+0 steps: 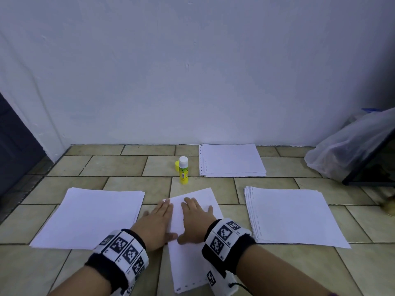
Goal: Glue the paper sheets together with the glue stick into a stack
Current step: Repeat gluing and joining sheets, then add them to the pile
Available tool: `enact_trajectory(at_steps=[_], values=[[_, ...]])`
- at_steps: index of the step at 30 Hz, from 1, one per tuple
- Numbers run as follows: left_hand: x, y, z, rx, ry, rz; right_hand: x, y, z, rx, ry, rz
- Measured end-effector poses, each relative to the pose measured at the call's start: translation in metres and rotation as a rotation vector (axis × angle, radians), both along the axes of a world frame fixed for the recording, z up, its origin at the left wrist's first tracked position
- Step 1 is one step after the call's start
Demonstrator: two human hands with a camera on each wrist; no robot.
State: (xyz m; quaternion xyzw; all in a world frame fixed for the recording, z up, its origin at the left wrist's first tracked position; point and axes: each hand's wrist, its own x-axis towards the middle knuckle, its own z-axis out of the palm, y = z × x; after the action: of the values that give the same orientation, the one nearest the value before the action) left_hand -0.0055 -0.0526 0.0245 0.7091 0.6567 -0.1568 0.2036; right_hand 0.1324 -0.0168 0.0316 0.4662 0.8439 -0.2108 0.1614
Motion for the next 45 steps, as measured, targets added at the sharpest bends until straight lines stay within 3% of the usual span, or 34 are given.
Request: enact_trajectory(at_steps=[7,15,20,26,31,41,45], values=[[-0.006,0.002,-0.006,0.002,-0.067,-0.012,-0.010,0.007,0.003,-0.019,0.076,0.128],[-0.004,0.001,0.005,0.015,-0.059,0.010,0.056,0.044,0.010,-0.089,0.074,-0.125],[-0.003,0.003,0.012,0.033,-0.062,0.006,0.052,0.041,0.011,-0.031,0.074,-0.190],[0.006,0.001,0.024,0.158,0.093,0.012,0.023,0.009,0.010,0.199,-0.063,-0.057],[0.007,-0.006,0.014,0.142,-0.190,-0.106,0.003,-0.015,0.007,0.182,-0.023,-0.022],[-0.005,-0.010,0.017,0.185,-0.068,-0.016,-0.008,-0.013,-0.004,0.180,0.074,0.061],[-0.004,-0.003,0.014,0.068,0.004,0.002,-0.009,0.000,-0.006,0.073,0.045,0.113]])
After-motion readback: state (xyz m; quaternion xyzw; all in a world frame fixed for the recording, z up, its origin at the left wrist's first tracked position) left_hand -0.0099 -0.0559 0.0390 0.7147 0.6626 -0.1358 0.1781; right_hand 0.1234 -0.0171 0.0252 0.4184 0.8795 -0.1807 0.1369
